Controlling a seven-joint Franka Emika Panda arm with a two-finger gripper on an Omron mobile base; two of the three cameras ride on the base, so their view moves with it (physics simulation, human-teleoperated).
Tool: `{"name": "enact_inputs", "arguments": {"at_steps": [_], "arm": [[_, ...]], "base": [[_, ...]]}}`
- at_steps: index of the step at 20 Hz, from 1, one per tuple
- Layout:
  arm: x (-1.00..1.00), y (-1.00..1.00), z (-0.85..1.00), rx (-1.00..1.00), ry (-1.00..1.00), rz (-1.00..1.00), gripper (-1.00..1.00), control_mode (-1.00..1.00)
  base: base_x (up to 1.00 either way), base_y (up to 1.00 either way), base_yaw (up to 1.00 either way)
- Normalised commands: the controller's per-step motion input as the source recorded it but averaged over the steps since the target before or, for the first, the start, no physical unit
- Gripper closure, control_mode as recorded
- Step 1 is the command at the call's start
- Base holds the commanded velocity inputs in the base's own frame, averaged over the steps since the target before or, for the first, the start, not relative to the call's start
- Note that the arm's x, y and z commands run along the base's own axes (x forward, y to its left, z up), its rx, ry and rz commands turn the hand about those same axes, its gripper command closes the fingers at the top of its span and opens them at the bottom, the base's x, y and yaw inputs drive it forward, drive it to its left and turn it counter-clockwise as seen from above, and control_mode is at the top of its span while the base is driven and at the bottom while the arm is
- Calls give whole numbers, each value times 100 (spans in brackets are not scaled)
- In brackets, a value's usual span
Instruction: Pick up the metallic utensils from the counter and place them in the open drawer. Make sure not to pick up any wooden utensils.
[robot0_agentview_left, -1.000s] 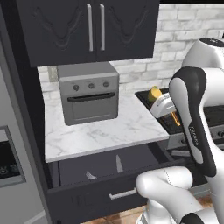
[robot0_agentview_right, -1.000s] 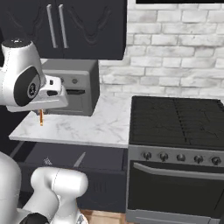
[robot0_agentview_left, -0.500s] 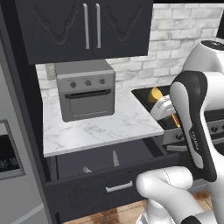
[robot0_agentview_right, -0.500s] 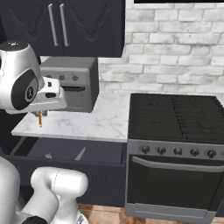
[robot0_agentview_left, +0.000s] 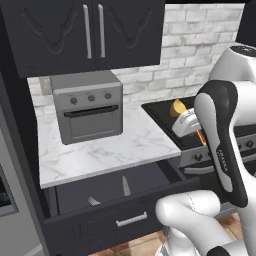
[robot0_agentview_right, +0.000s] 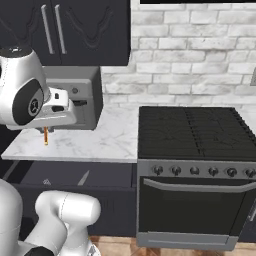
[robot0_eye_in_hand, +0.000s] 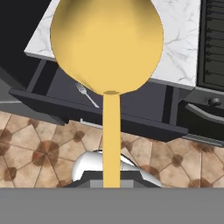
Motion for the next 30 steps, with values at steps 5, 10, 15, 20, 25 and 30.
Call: {"name": "enact_inputs", "arguments": {"at_steps": [5, 10, 15, 20, 25, 30], "arm": [[0, 0, 0, 0, 0, 0, 100, 100], [0, 0, 0, 0, 0, 0, 100, 100], [0, 0, 0, 0, 0, 0, 100, 100], [0, 0, 0, 0, 0, 0, 100, 100], [0, 0, 0, 0, 0, 0, 100, 100], [0, 0, -28, 0, 10, 3, 100, -100]], "base": [[35, 0, -3], [8, 0, 0], [0, 0, 0], [0, 0, 0], [0, 0, 0], [0, 0, 0]]}}
